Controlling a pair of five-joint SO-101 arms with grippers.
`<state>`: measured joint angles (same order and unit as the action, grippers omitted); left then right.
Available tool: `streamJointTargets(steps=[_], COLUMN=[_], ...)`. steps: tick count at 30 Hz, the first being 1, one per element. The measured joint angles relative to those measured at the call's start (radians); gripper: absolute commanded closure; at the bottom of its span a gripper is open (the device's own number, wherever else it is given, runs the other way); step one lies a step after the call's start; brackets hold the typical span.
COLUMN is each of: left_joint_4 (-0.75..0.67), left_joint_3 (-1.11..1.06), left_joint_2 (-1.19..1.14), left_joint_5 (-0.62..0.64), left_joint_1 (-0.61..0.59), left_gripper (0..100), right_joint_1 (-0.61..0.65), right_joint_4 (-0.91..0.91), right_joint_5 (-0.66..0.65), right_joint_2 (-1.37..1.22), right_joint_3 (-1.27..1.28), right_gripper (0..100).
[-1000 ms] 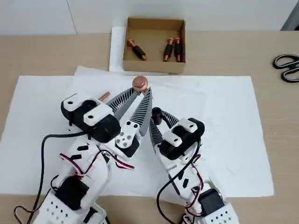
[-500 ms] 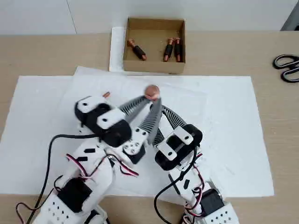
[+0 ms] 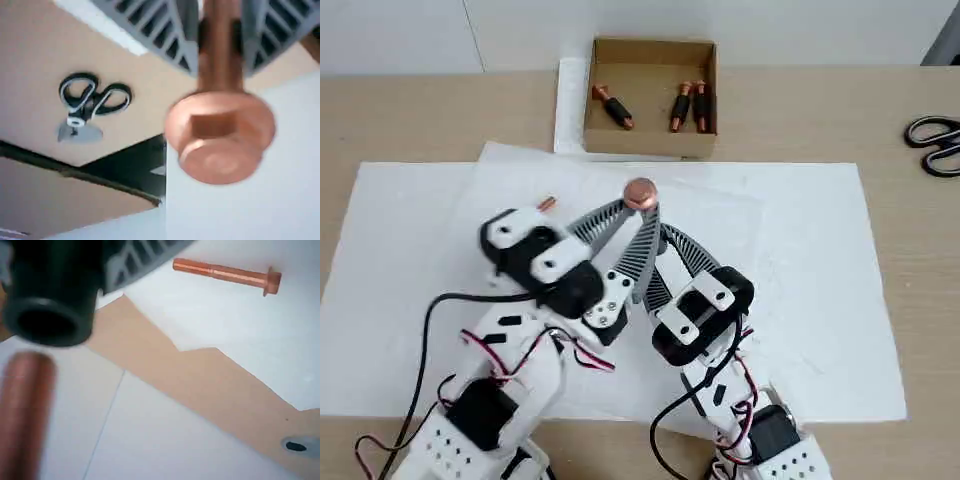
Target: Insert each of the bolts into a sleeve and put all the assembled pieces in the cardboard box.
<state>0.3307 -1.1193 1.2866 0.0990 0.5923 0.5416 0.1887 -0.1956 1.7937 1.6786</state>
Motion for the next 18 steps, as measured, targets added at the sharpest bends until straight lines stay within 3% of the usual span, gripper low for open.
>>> streamJointTargets(steps=[18], left_joint_4=[-0.005], left_joint_3=[-0.098], left_joint_2=[0.002], left_joint_5=[-0.012], left_joint_1=[-0.003], left_gripper=[99], right_joint_1=[0.003], right_joint_4=[0.000], right_joint_5=[-0.002], right_joint_2=[0.000], right_joint_3=[0.000], right_gripper=[99.5])
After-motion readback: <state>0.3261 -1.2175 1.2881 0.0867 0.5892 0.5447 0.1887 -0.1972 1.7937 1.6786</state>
